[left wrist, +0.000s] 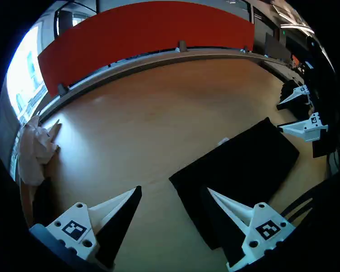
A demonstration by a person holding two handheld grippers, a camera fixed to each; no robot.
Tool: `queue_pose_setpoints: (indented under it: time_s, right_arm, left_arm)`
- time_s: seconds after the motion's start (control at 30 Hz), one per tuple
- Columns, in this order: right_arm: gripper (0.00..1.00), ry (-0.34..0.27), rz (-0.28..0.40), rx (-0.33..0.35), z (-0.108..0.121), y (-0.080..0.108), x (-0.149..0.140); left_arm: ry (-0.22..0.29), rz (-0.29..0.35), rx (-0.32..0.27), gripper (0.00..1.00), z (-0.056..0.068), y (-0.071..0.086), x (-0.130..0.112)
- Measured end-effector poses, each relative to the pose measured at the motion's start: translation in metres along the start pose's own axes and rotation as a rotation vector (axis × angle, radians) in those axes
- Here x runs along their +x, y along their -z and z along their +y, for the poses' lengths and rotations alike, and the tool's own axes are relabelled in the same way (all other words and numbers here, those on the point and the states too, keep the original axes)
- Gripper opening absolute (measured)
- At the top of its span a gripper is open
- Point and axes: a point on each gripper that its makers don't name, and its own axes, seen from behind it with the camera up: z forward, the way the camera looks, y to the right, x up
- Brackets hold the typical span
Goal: Fold towel
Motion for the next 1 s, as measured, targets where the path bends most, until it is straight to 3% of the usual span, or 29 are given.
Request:
queue_pose_setpoints:
  time_s: [0.27, 0.6, 1.0]
  right_arm:
    - [1.00, -0.008, 0.005, 0.020, -0.013, 0.012, -0.009]
    - [1.00, -0.025, 0.004, 0.035, -0.028, 0.035, -0.030]
    - [1.00, -0.051, -0.001, 0.048, -0.041, 0.055, -0.053]
  left_arm:
    - [0.025, 0.001, -0.006, 0.96, 0.006, 0.012, -0.008]
    - [0.065, -0.010, -0.004, 0.96, 0.017, 0.033, -0.036]
    - [0.146, -0.014, 0.010, 0.96, 0.027, 0.060, -0.065]
